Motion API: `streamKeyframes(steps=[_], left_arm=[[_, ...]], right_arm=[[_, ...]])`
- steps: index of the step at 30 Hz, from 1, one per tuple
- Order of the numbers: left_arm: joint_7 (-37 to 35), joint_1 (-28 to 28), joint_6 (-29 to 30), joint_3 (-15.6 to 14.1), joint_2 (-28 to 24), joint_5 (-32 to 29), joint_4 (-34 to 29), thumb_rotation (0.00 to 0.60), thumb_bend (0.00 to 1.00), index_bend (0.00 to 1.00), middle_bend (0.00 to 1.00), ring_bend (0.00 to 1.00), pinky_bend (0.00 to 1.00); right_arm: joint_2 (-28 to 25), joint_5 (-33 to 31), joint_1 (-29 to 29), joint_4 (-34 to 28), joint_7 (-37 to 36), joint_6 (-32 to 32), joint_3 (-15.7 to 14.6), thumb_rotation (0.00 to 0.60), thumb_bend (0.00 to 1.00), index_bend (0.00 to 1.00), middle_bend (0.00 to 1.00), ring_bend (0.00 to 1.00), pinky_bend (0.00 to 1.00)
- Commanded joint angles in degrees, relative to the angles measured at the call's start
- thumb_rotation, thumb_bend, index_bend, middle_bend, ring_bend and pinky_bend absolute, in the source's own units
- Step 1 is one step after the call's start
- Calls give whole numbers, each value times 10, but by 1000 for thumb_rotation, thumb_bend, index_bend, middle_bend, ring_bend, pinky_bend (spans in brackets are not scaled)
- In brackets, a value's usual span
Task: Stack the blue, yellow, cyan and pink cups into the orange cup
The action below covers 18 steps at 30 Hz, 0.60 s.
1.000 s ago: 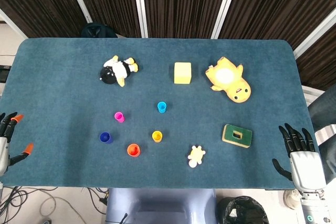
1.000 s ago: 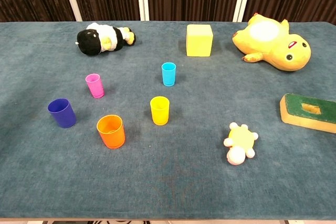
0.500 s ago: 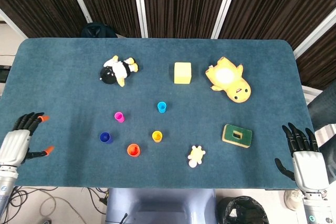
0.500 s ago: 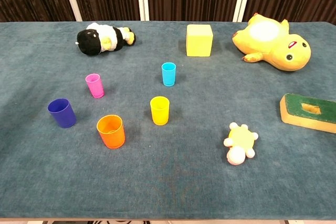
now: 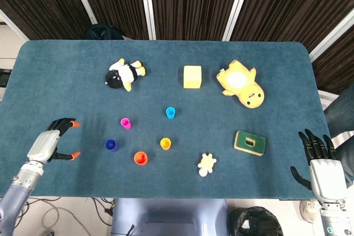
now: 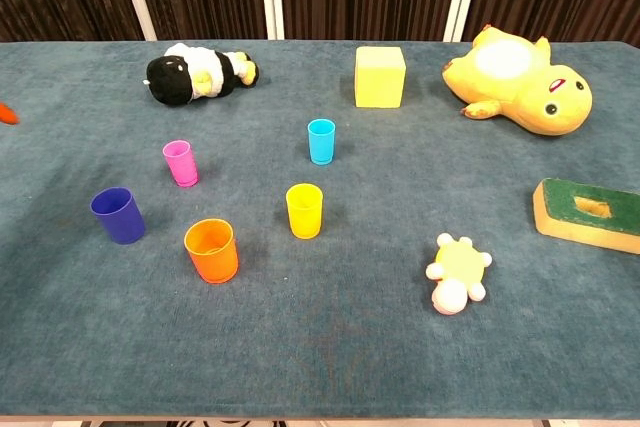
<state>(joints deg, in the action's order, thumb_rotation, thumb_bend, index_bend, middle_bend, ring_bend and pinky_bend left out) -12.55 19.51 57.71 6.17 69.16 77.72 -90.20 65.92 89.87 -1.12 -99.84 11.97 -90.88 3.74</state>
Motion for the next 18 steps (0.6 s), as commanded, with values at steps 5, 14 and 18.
streamKeyframes(steps=[5, 14, 18], left_arm=[[14, 38, -45, 7, 36, -13, 29, 600, 136, 258, 112, 25, 18], [13, 66, -81, 5, 56, -16, 29, 600, 136, 301, 113, 26, 18], [24, 74, -89, 3, 66, -21, 32, 600, 136, 310, 114, 27, 18]], right_arm=[[0, -1, -1, 1, 0, 2, 0, 600, 324, 49, 72, 136, 61], [0, -4, 0, 1, -3, 0, 2, 600, 324, 49, 72, 136, 61], [-2, -5, 1, 2, -6, -1, 3, 600, 323, 49, 72, 136, 61]])
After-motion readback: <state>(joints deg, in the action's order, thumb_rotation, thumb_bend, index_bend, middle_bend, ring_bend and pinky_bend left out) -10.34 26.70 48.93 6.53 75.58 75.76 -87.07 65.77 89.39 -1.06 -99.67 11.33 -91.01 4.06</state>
